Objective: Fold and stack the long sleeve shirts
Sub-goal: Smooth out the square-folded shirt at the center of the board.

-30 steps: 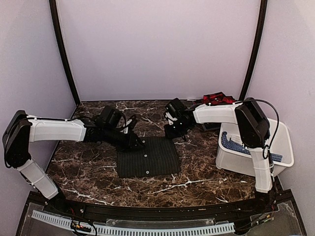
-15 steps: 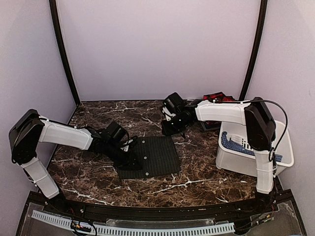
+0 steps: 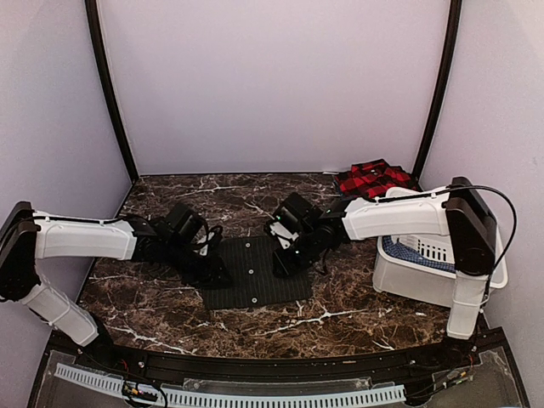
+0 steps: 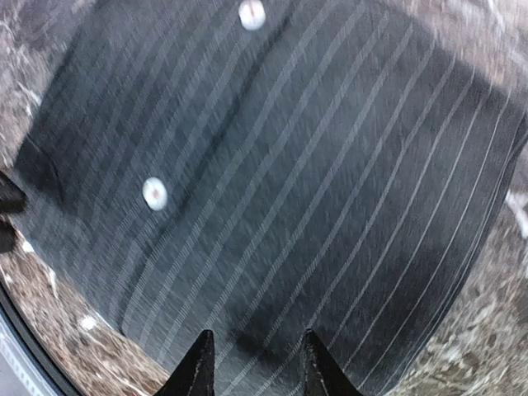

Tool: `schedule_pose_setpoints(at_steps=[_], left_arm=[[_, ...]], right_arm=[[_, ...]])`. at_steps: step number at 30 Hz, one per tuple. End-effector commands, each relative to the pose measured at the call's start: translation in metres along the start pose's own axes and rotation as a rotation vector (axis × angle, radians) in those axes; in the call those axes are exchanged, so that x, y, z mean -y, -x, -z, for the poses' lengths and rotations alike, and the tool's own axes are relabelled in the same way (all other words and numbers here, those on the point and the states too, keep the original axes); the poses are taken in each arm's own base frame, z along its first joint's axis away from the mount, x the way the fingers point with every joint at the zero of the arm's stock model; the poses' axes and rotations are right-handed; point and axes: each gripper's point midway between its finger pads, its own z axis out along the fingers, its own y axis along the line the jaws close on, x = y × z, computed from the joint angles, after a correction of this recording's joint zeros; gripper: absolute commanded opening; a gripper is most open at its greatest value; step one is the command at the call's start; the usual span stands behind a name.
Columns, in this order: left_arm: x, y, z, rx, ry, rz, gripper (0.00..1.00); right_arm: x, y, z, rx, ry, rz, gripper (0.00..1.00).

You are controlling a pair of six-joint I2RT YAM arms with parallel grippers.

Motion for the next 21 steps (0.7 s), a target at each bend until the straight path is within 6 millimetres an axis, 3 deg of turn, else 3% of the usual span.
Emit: schedule_pose_setpoints(at_steps=[1,5,9,15,21], left_arm=[[-0.029,-0.027,0.000,-0.064,0.081,0.061,0.27],[-0.049,-0.048,-0.007,-0.116,0.117,0.092,0.27],[-0.055,-0.053,-0.006,-0.119,0.137,0.111,0.26],[-0.055,-0.041,0.009,-0.058,0.173,0.117,0.26],[-0.067,-0.014,0.048,0.111,0.180,0.203,0.31]], right_arm=[[0.004,-0.020,0.007,-0.020,0.011,-0.037,0.33],[0.014,-0.047,0.004,-0.061,-0.013,-0.069,0.33],[0.021,-0.066,0.002,-0.088,-0.024,-0.100,0.33],[0.026,-0.075,0.005,-0.094,-0.037,-0.119,0.33],[0.031,-0.069,0.016,-0.063,-0.060,-0.117,0.34]])
